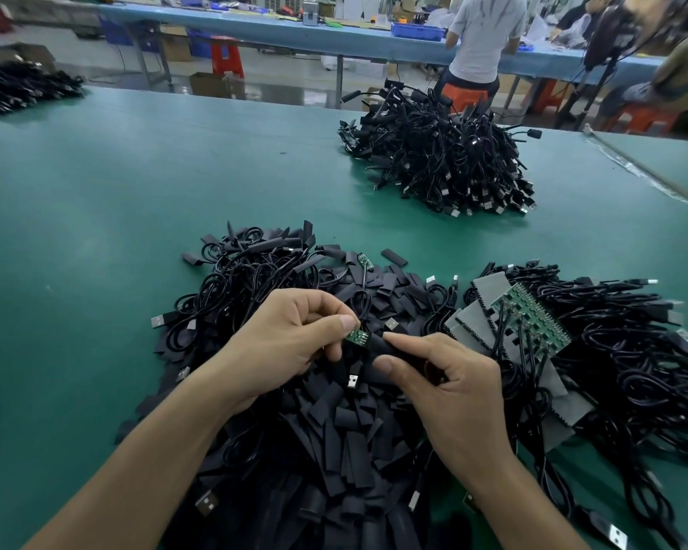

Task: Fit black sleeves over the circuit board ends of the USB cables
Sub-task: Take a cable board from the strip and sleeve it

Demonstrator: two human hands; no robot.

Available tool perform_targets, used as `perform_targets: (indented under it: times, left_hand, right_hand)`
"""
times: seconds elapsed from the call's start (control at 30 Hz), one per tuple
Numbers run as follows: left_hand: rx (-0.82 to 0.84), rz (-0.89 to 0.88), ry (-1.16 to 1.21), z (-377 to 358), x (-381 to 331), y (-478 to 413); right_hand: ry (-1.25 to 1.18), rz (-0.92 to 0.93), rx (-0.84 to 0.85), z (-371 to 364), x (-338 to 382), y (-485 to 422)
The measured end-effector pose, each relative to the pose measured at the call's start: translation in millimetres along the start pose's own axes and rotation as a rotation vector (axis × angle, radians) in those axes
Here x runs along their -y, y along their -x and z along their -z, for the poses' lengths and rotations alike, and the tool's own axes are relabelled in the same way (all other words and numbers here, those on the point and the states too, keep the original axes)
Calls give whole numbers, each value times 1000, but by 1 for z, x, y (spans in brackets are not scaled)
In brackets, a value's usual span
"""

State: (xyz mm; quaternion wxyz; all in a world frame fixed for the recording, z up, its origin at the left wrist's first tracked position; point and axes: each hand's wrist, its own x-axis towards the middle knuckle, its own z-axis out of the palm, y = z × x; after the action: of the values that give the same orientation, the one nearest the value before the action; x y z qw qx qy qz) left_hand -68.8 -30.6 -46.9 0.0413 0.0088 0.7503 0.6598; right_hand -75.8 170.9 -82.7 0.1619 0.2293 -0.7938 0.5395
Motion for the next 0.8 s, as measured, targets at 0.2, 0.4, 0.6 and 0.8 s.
perform_targets:
  times: [0.2,0.4,0.6,0.8]
  left_hand:
    - [23,-8,-4,0,2,0]
    - [41,-9,-7,0,3,0]
    - [51,-3,-6,0,2,0]
    - [56,12,-5,-2,2,0]
  right_hand:
    - [55,31,-12,-1,2,0]
    - [107,55,-26,-2,2,0]
    - [135,37,-16,-2,2,-1]
    - [129,28,-11,-3,0,-1]
